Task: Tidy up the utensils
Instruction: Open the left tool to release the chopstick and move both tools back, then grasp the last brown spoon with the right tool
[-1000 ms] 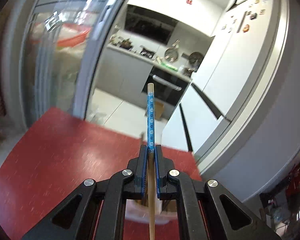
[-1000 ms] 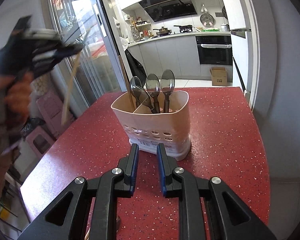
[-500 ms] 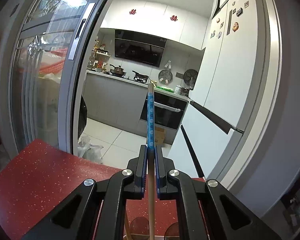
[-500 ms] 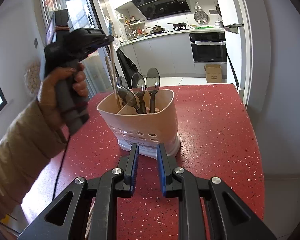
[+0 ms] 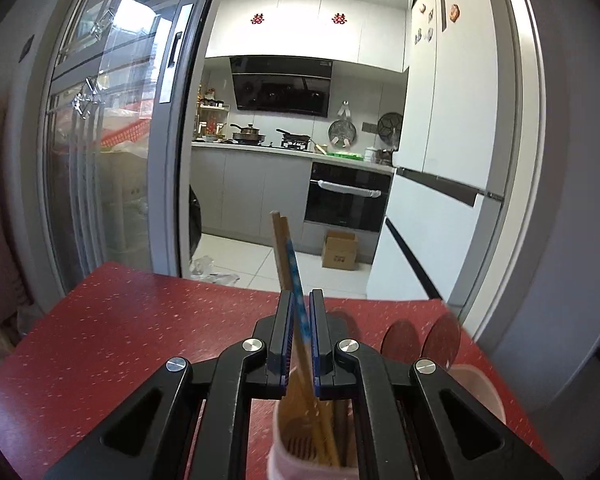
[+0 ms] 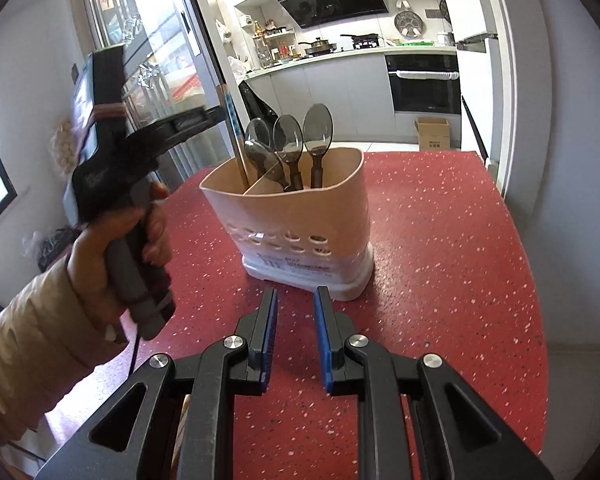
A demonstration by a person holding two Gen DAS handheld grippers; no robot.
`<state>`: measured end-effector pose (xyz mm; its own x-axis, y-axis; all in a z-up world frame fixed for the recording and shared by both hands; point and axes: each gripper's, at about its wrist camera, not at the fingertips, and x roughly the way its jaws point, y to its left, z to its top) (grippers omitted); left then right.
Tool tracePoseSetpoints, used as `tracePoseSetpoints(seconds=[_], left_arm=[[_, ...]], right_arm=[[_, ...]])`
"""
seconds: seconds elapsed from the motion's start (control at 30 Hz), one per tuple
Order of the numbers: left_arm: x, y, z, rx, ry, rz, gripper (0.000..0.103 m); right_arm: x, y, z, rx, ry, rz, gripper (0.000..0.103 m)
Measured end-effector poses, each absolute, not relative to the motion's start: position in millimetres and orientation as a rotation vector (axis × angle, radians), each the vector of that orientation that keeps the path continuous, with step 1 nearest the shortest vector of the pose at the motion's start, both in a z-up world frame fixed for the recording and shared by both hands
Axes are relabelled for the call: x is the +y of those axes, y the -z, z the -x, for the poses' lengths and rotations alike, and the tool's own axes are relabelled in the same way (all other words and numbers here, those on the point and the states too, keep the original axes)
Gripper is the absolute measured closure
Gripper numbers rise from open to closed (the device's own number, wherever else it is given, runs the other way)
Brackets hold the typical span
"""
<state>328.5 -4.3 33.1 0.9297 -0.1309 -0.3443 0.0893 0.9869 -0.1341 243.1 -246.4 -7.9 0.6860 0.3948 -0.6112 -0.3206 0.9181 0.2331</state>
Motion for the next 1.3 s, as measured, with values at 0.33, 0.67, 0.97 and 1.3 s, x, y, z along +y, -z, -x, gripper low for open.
tracePoseSetpoints(seconds=[0.33,0.67,0.97,1.3], left_arm=[[35,-25,-263,0.605,0.073,0.131,0.067],[52,21,-177,0.826,0.093,0.175,0.0],[62,56,-139,0.956,0.087,0.107,0.0],[75,93,-124,1.092,0.101,0.046,0.0]], right_arm=[[-239,18,-227,0.835,-0.417,-0.16,0.053],[-241,39,-197,1.033,-0.296,-0.168,0.047],[-221,64,-165,1.147,-0.299,-0.157,0.047],[-167,91,-149,1.233,-0.297,-0.015,0.049]])
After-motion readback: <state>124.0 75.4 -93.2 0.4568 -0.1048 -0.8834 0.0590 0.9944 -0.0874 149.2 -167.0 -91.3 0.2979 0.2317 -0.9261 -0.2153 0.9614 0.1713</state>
